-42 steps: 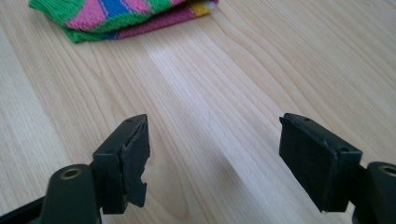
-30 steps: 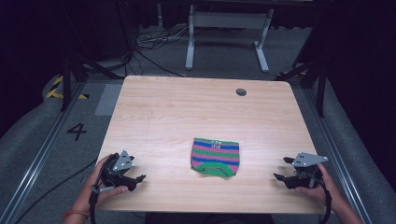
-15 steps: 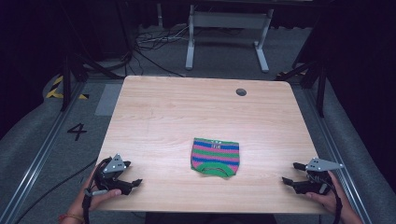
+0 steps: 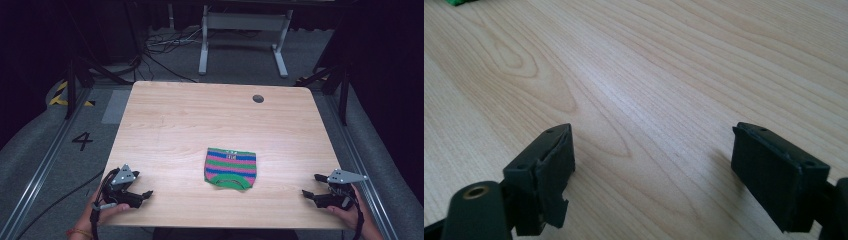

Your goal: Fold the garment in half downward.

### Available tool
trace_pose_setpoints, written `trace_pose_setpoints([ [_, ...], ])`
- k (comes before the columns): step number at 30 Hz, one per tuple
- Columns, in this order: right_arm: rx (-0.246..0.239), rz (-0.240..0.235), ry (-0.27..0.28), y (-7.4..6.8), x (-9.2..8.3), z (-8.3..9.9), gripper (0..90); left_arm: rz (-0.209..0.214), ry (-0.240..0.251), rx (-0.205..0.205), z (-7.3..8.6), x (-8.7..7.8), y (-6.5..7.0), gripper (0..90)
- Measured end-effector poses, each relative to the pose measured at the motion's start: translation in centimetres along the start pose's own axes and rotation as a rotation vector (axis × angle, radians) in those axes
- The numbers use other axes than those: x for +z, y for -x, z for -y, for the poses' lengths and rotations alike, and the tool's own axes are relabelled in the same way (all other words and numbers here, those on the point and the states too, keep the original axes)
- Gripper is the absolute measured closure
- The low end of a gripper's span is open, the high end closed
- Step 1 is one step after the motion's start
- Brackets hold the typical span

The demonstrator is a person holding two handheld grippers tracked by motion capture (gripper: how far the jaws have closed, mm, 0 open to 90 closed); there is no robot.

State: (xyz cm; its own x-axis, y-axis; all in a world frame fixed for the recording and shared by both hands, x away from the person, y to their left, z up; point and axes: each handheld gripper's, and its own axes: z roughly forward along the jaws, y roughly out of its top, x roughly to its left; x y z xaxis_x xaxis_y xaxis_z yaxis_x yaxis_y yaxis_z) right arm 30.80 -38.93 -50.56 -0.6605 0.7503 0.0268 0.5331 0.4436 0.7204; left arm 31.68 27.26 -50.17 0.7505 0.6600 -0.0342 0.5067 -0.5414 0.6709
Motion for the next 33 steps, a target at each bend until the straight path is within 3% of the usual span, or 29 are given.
trace_pose_setpoints([
  [19, 0.020, 0.021, -0.004, -0.10, -0.02, 0.03, 16.2, -0.047, -0.002, -0.054, -0.03, 0.04, 0.10, 13.5],
  [27, 0.028, 0.029, -0.010, -0.06, 0.03, 0.01, 13.0, -0.077, -0.042, -0.090, -0.55, 0.63, -0.12, 0.0],
  [33, 0.036, 0.035, -0.015, -0.03, 0.06, -0.01, 11.4, -0.077, -0.041, -0.090, -0.54, 0.63, -0.11, 0.0],
])
